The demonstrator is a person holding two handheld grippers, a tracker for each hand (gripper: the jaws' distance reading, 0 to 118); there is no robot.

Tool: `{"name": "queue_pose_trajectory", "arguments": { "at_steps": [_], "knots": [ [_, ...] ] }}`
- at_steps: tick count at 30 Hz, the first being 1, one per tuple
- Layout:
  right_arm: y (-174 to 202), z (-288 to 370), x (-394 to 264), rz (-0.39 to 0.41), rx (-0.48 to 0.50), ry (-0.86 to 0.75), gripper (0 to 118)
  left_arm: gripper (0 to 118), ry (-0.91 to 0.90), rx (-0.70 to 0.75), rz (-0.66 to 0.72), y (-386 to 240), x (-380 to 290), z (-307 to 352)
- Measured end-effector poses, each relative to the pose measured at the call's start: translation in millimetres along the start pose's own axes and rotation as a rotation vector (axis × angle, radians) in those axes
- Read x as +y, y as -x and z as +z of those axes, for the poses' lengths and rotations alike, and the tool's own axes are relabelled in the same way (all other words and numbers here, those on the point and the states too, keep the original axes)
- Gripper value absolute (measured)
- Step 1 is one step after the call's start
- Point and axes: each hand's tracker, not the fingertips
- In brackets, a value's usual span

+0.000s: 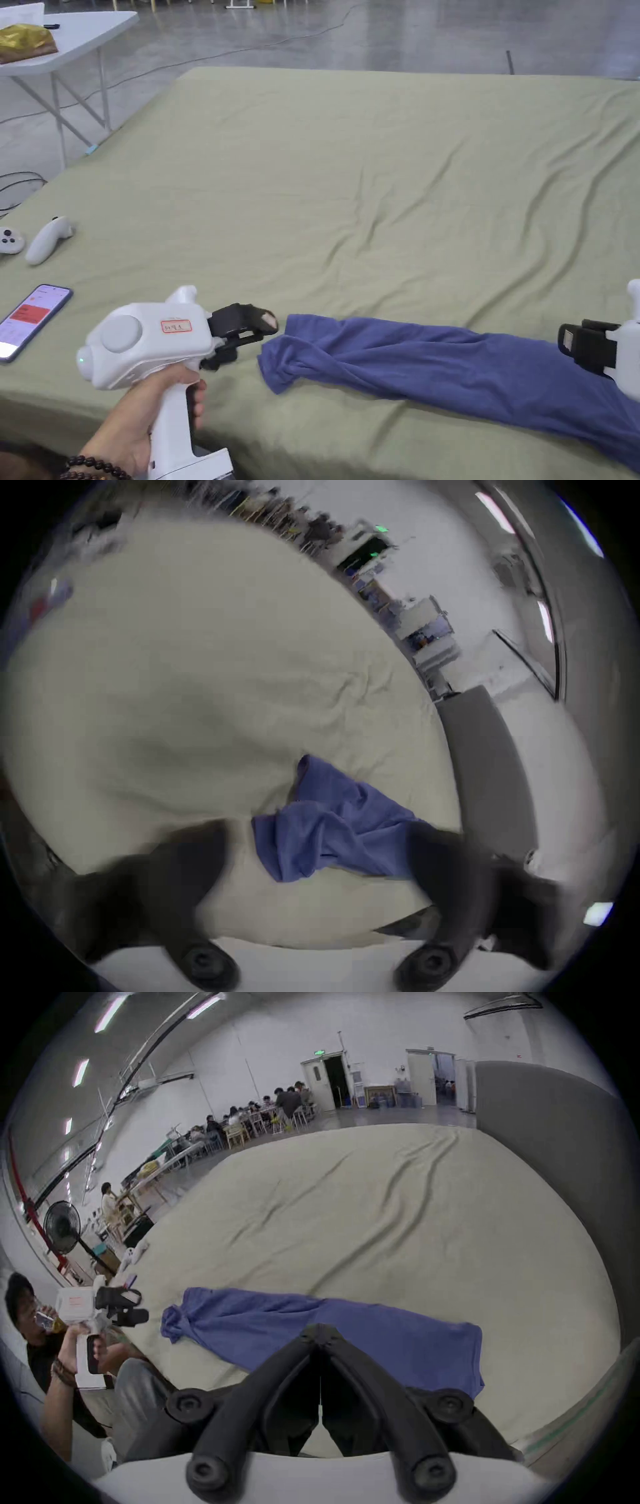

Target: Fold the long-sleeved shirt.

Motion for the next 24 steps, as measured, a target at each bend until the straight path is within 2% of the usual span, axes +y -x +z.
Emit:
{"name": "queue_pose_trajectory", "arguments": {
  "at_steps": [1, 2, 6, 9, 12, 15, 17, 18, 19, 21, 24],
  "knots": [
    [0.3, -2.0, -0.4, -0.002, 0.000, 0.007, 3, 118, 0.048, -0.013, 0.071, 8.6, -3.6, -7.6],
    [0.2, -3.3, -0.6, -0.005, 0.001, 0.015, 3, 118, -0.018, -0.029, 0.098, 17.3, -10.8, -15.1],
    [1.3, -14.2, 1.0, 0.015, -0.013, 0.049, 3, 118, 0.100, -0.127, 0.162, 55.6, 3.2, -58.8],
    [4.3, -23.9, 4.3, 0.028, -0.023, 0.068, 3, 118, 0.056, -0.220, 0.150, 39.6, 2.9, -67.4],
    [8.1, -35.7, 5.7, 0.022, -0.015, 0.082, 3, 118, 0.145, -0.364, 0.229, 27.9, 4.2, -94.6],
    [13.4, -43.2, 6.7, 0.021, -0.008, 0.090, 3, 118, 0.126, -0.257, 0.073, 13.3, 1.3, -109.1],
    [16.9, -46.0, 7.8, 0.018, 0.002, 0.092, 3, 118, 0.133, -0.264, 0.077, 3.3, 1.9, -110.5],
    [18.6, -46.3, 8.1, 0.018, 0.003, 0.093, 3, 90, 0.141, -0.264, 0.045, 0.3, 1.9, -107.7],
    [19.4, -46.4, 8.0, 0.021, 0.003, 0.093, 3, 10, 0.128, -0.245, -0.013, -3.5, 0.8, -102.3],
    [19.9, -44.4, 7.9, 0.028, 0.005, 0.091, 3, 9, 0.086, -0.090, -0.095, -9.5, 1.3, -96.3],
    [18.8, -38.4, 7.7, 0.032, 0.004, 0.088, 3, 9, 0.069, -0.135, -0.075, 2.3, 1.7, -93.4]
  ]
}}
